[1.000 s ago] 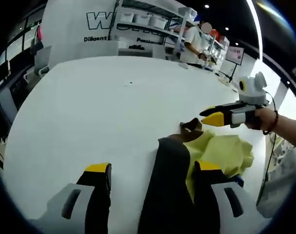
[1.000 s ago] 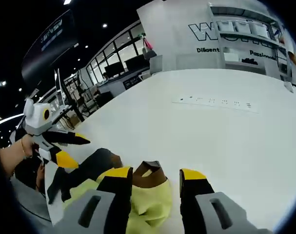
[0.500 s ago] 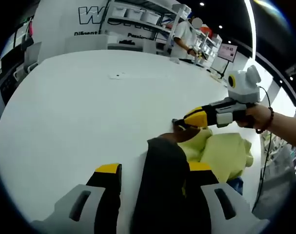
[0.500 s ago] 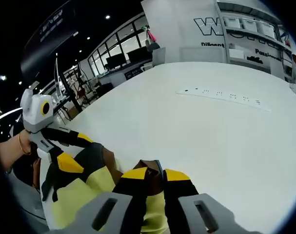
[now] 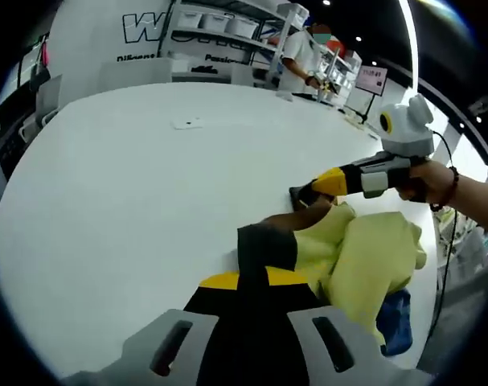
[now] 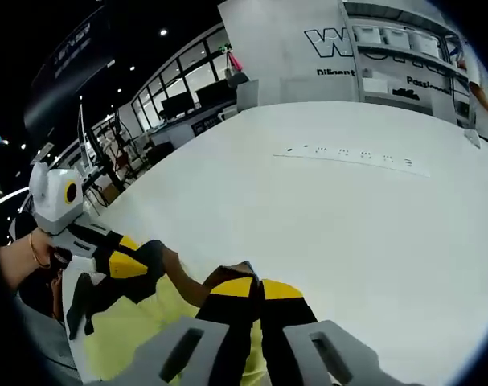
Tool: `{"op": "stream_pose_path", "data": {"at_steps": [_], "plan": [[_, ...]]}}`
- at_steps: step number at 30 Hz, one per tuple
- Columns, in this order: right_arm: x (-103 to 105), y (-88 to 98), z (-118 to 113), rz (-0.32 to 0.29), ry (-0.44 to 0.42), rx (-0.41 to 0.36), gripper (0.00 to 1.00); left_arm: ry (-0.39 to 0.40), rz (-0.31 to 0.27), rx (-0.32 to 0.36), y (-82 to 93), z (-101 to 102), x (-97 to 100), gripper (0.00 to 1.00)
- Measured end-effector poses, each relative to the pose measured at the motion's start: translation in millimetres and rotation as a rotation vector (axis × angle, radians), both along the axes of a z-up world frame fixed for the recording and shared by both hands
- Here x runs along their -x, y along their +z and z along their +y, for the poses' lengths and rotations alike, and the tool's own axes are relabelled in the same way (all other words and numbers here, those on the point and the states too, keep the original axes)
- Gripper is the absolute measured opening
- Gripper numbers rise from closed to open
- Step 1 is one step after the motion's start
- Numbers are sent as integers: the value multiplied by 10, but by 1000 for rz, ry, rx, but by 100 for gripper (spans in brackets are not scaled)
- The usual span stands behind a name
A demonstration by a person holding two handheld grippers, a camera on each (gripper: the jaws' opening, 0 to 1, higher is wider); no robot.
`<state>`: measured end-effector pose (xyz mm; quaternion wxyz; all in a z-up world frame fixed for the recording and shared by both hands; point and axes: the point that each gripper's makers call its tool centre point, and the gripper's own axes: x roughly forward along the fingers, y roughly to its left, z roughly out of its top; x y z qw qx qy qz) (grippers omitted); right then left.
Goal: Fold the garment on the visible template until the final outline fits inside the template.
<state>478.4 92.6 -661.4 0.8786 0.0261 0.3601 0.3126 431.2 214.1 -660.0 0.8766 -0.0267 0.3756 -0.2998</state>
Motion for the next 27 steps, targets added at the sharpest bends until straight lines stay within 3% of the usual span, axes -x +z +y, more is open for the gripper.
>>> {"op": "stream_pose_path", "data": {"at_steps": [2,7,12,15,21,27], "plan": [[7,22,-54,-3,-15,12,0,-8,2,-1,7,-10,12,3],[13,176,-190,-30,-85,18,0,-26,-33,-75,43,20,23,3],[39,413,-394,-60,-211,44,0,-59,-108,-99,288,-18,-11,3],[2,590,-493,-141,-256,67,0,-65,-163,-109,466,-25,-73,4],[30,873,-513,-202,-298,40,0,-84,-238,-110,754,-83,-179,4],[36,1076,-534,-247,-320,25,0,-90,-270,-87,918,-114,-147,4]]}}
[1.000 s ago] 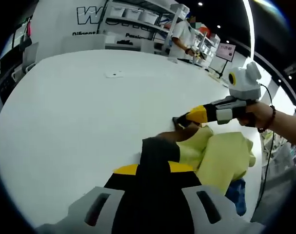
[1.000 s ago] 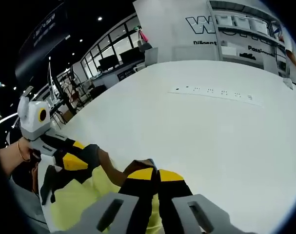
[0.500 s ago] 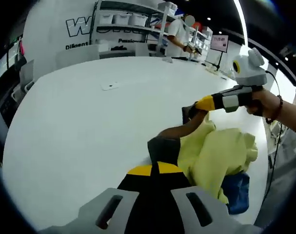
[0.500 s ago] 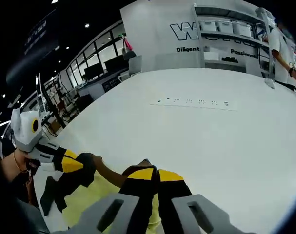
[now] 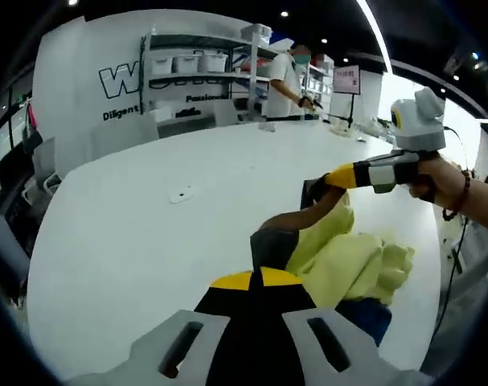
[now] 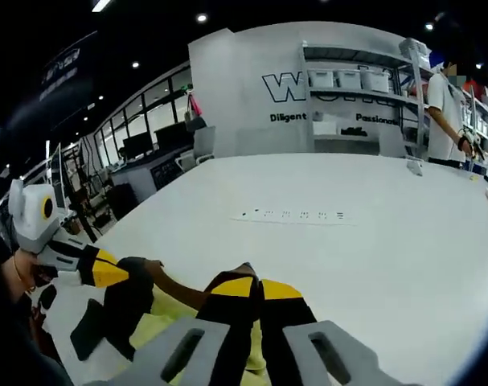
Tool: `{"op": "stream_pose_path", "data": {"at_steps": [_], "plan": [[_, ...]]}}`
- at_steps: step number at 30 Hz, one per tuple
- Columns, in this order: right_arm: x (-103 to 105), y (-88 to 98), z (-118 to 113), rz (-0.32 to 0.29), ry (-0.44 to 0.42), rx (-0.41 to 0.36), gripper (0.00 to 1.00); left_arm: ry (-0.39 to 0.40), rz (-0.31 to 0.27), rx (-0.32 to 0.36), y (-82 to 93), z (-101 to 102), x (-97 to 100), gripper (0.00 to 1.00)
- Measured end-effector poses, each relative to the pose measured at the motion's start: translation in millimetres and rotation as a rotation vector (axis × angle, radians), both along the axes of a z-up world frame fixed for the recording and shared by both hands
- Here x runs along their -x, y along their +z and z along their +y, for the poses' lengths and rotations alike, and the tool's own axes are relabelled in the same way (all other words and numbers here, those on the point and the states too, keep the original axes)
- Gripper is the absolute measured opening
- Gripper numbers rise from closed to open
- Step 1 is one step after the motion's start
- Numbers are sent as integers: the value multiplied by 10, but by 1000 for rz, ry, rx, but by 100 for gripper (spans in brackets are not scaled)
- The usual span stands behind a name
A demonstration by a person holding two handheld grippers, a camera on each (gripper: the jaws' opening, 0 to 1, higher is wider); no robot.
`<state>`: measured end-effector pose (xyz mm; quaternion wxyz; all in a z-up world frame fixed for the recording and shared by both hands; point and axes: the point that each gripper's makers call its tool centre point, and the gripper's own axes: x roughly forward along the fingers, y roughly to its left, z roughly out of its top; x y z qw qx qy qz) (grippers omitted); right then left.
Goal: Fold the garment on the visible template until the final outline fits inside the template.
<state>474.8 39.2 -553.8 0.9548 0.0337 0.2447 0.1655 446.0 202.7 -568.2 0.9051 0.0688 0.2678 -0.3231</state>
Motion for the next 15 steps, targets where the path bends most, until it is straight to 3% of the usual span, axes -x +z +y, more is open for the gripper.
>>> {"op": "stream_pose_path", "data": {"at_steps": [5,6,9,10,12,15], "plan": [[22,85,-1,-15,-3,1,0,-6,-22,32,106,-11,17,4],[45,148,-9,-31,-7,1,0,3,-7,59,169,1,29,4],[82,296,17,-68,-3,-17,0,-3,-49,78,342,23,42,4],[91,370,14,-91,-7,-14,0,-4,-52,84,403,34,51,4],[113,719,-25,-202,-61,-13,0,-30,-95,104,652,-6,78,4],[124,1065,-94,-309,-111,32,0,-58,-125,109,839,-74,101,4]]}}
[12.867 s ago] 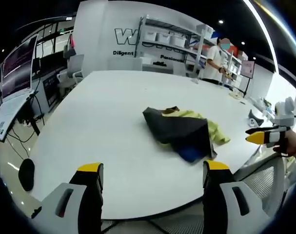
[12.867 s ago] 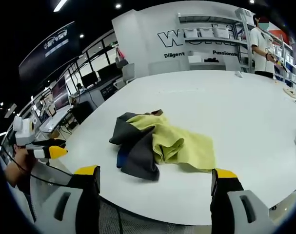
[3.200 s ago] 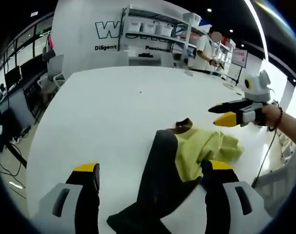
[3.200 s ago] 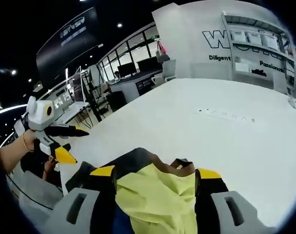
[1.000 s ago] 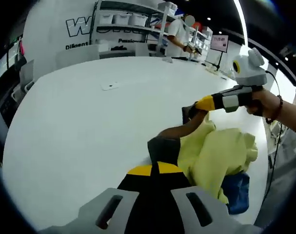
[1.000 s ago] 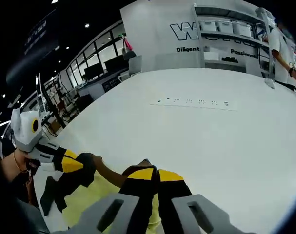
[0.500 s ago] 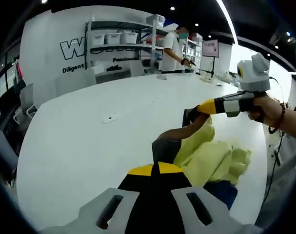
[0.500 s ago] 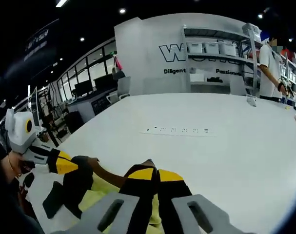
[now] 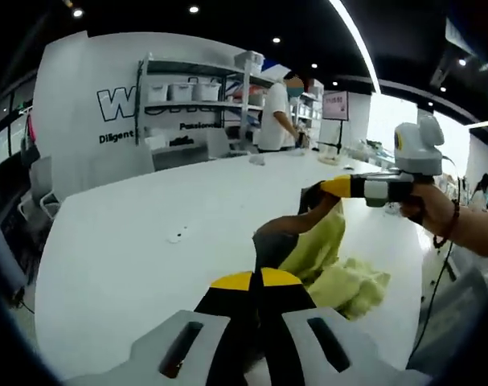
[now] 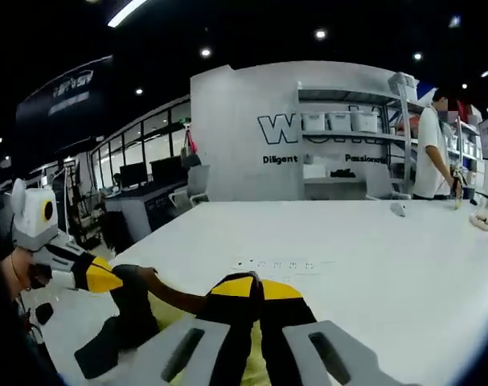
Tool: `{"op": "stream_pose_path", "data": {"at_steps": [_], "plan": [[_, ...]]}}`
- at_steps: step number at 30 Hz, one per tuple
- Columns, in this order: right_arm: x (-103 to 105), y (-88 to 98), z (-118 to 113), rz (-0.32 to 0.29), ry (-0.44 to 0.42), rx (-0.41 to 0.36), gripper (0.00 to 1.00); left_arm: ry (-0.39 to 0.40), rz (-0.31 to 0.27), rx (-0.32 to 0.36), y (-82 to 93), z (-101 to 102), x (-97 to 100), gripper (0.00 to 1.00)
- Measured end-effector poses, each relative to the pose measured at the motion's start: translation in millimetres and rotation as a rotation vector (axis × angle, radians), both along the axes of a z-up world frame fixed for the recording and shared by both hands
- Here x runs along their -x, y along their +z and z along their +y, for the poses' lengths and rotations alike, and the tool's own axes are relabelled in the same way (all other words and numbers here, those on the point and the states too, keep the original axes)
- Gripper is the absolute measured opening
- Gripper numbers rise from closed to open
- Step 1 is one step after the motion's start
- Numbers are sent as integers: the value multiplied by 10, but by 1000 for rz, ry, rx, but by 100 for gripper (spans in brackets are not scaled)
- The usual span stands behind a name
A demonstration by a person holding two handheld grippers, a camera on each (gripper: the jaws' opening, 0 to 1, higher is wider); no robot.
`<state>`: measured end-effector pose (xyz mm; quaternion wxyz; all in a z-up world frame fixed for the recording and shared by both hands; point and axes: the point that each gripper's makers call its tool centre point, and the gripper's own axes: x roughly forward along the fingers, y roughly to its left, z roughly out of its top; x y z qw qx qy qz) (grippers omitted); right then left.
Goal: Fold the garment on the visible template until the final outline fits inside the template.
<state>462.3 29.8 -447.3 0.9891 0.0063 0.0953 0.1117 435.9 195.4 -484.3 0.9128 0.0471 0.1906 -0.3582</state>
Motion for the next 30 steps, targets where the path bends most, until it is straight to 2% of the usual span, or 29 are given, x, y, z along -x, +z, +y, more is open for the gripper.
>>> {"op": "stream_pose_path", "data": {"at_steps": [1,3,5,6,10,14,15,18,19,23,30], "plan": [[3,43,1,-11,-1,3,0,-9,-13,-4,45,-18,4,4],[7,260,-14,-69,-16,19,0,-21,-39,-15,166,-59,5,4],[9,380,-11,-88,-17,18,0,-20,-65,-28,225,-64,-16,4],[7,426,-4,-96,-12,19,0,-16,-89,-36,304,-68,-38,4],[16,592,-37,-136,-31,36,0,-15,-118,-25,473,-70,-59,4],[29,695,-72,-167,-53,44,0,-22,-139,-15,577,-86,-75,4],[13,705,-71,-176,-50,54,0,-23,-138,-12,582,-90,-86,4],[-46,643,-71,-152,-43,65,0,-23,-101,-18,510,-99,-132,4],[-58,624,-74,-143,-43,62,0,-17,-102,-40,474,-92,-162,4],[-136,543,-79,-124,-35,92,0,-4,-86,-58,363,-106,-275,4],[-312,448,-93,-99,-1,103,0,32,-62,-88,263,-90,-439,4]]}}
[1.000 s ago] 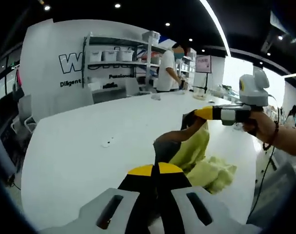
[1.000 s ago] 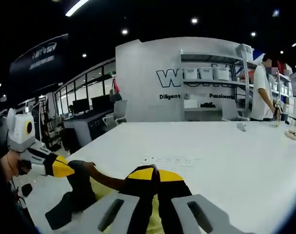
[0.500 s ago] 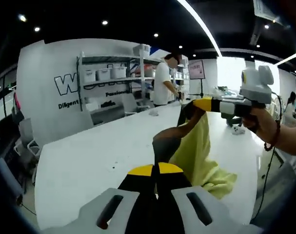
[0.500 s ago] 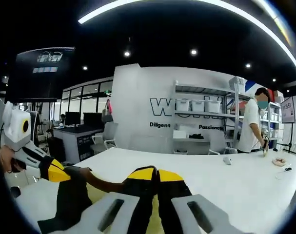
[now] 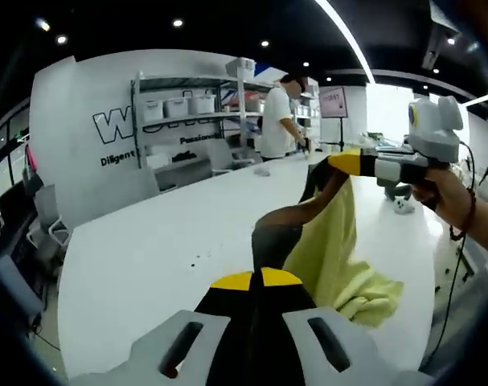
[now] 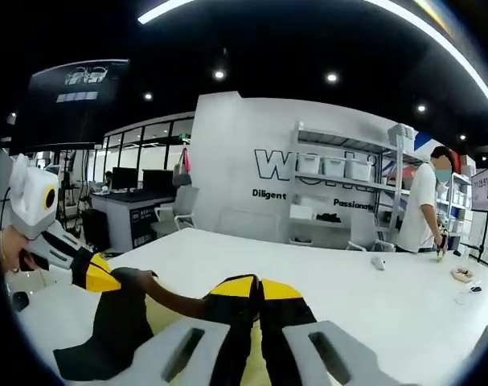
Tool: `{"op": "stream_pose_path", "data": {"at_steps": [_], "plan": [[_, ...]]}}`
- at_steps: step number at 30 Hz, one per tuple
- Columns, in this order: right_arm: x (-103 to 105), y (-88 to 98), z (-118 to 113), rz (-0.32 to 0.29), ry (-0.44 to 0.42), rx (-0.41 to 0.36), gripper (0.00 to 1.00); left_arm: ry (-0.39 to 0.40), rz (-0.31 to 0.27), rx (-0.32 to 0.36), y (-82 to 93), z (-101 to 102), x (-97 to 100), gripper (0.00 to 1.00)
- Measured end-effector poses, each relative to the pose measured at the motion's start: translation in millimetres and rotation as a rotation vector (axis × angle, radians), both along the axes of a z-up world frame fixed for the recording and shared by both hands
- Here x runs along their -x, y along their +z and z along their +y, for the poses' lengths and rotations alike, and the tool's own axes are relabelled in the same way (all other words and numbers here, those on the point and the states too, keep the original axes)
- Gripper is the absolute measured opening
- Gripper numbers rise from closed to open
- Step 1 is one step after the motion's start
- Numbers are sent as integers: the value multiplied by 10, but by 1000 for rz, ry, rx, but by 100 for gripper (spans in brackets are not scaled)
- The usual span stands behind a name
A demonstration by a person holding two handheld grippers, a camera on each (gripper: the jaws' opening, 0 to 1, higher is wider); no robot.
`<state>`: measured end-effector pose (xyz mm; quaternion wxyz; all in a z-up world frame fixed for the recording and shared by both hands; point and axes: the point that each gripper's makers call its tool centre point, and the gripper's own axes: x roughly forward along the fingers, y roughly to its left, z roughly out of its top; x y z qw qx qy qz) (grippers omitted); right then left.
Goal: Fold the garment on the visible template until the final outline fits inside the template.
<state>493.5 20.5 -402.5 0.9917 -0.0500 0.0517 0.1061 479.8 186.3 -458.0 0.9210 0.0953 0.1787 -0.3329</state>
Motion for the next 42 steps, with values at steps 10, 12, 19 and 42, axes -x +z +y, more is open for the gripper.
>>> {"op": "stream_pose_path", "data": {"at_steps": [10,12,19,42], "plan": [[-254,-249,-41,45,3,34,0,36,22,-16,-143,-20,-224,5],[-328,-338,-65,57,-8,43,0,56,35,-2,-196,-33,-295,5],[-526,-683,-96,130,-14,52,0,85,104,-48,-520,-40,-475,5],[-1010,-1885,-168,374,1,138,0,131,221,-103,-1469,-54,-1056,5]]}}
